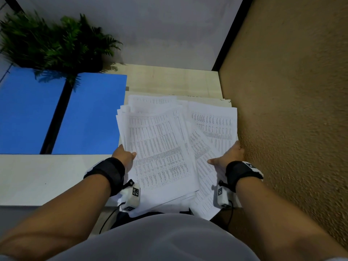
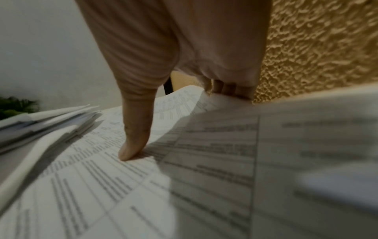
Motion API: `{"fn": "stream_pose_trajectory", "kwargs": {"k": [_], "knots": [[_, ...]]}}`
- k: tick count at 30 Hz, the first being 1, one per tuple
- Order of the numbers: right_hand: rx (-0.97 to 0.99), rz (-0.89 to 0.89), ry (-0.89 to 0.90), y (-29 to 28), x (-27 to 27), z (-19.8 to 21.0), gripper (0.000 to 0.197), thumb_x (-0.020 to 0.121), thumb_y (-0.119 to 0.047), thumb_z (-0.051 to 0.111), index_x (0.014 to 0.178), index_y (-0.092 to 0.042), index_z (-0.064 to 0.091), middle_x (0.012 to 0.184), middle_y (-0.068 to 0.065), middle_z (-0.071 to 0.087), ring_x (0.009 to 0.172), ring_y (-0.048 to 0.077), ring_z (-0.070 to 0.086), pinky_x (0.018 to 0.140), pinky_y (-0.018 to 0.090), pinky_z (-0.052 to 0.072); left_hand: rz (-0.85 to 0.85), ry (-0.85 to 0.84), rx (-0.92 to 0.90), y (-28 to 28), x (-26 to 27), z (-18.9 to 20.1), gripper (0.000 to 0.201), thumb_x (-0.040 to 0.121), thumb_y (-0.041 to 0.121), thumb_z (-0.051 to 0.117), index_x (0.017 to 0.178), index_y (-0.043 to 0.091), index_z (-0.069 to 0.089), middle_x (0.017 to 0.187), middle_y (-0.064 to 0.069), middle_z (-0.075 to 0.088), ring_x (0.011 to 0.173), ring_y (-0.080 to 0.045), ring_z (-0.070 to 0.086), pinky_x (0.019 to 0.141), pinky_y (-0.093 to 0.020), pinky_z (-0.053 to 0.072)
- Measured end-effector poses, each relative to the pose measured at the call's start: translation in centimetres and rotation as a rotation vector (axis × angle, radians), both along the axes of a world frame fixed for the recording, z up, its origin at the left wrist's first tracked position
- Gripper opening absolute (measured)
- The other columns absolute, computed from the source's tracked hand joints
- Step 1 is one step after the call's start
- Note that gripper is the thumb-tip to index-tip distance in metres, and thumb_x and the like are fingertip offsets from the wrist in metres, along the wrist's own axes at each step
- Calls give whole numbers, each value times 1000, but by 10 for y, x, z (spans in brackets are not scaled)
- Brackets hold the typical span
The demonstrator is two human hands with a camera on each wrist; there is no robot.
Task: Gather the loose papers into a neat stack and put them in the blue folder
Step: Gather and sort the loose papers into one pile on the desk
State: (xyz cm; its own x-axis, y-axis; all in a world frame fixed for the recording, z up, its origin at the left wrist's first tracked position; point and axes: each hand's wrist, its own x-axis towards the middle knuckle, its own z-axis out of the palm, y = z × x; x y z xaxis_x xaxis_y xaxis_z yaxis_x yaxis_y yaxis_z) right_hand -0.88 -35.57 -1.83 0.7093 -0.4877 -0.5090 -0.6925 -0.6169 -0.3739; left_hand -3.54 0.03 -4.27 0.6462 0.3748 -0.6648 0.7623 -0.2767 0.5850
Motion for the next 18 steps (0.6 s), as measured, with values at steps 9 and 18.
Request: {"fn": "stream_pose_trajectory", "kwargs": {"k": [9, 18], "knots": [[-297, 259, 127, 1, -10, 19, 113, 42, -66, 85, 129, -8, 42, 136, 15, 36, 129, 33, 34, 99, 47, 40, -27, -23, -11, 0, -4, -6, 49, 94, 9, 59, 141, 5, 45, 141, -17, 54, 129, -35, 51, 106, -40, 42], [136, 172, -80, -2, 2, 25, 54, 67, -22, 87, 111, -4, 63, 114, 14, 69, 104, 32, 65, 89, 38, 53, 18, -31, -50, -1, -6, -4, 48, 89, 8, 65, 136, 9, 50, 138, -14, 57, 126, -34, 54, 107, -43, 42]]}}
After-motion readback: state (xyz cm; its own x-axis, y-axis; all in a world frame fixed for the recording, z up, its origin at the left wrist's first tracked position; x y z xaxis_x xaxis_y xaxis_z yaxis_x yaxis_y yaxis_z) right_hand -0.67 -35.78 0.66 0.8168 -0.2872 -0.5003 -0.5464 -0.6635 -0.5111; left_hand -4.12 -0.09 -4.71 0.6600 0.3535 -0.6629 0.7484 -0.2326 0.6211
